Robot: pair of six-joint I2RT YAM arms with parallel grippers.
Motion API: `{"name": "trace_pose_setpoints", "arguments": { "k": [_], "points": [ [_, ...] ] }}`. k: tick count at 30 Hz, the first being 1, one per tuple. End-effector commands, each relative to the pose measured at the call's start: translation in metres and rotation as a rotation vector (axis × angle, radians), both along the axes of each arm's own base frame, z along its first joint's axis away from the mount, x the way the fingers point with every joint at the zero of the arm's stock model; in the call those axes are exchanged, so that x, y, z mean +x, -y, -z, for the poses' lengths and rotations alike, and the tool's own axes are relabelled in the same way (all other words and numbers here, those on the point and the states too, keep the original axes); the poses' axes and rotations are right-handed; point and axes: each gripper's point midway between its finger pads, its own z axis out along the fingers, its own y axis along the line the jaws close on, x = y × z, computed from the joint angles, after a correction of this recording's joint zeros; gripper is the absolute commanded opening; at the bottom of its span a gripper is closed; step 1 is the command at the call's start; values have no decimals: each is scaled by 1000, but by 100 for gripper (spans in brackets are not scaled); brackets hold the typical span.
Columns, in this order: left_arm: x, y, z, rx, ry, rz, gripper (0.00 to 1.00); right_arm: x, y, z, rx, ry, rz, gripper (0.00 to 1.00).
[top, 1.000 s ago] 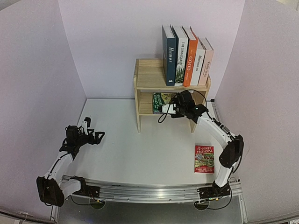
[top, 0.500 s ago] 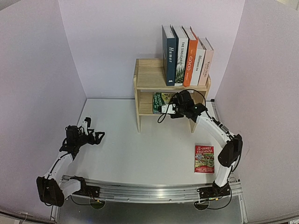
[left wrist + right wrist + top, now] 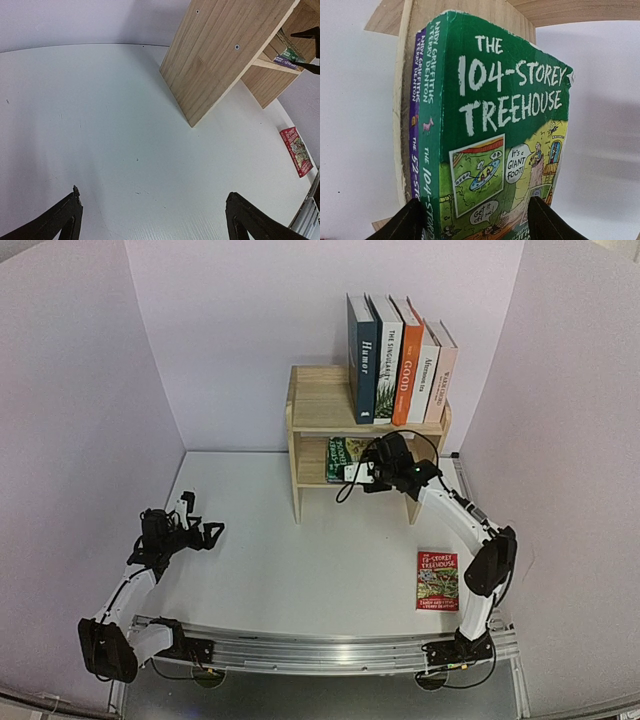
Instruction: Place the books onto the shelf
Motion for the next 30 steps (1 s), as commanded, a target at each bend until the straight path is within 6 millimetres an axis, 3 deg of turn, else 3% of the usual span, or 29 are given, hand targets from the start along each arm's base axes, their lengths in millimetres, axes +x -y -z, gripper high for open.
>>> {"name": "trace_pose_setpoints", "arguments": {
  "k": [1, 8, 12, 15, 20, 23, 30],
  "points": [
    [-4, 1, -5, 0, 22, 18, 100, 2, -8, -23, 49, 53, -1, 69],
    [-5, 2, -5, -4, 23, 20, 100, -13, -9, -43, 126, 48, 52, 69],
    [-7, 1, -5, -5, 25, 17, 100, -43, -11, -49, 275, -40, 153, 69],
    [-7, 1, -5, -12, 28, 14, 100, -70, 2, -44, 401, -137, 304, 68],
    [-5, 4, -8, -33, 43, 27, 100, -98, 54, 0, 588, -281, 742, 68],
    [-4, 6, -7, -38, 45, 33, 100, -111, 89, 48, 625, -394, 1019, 70],
    [-6, 8, -7, -37, 46, 52, 100, -143, 217, 162, 676, -621, 1833, 69]
  ]
}}
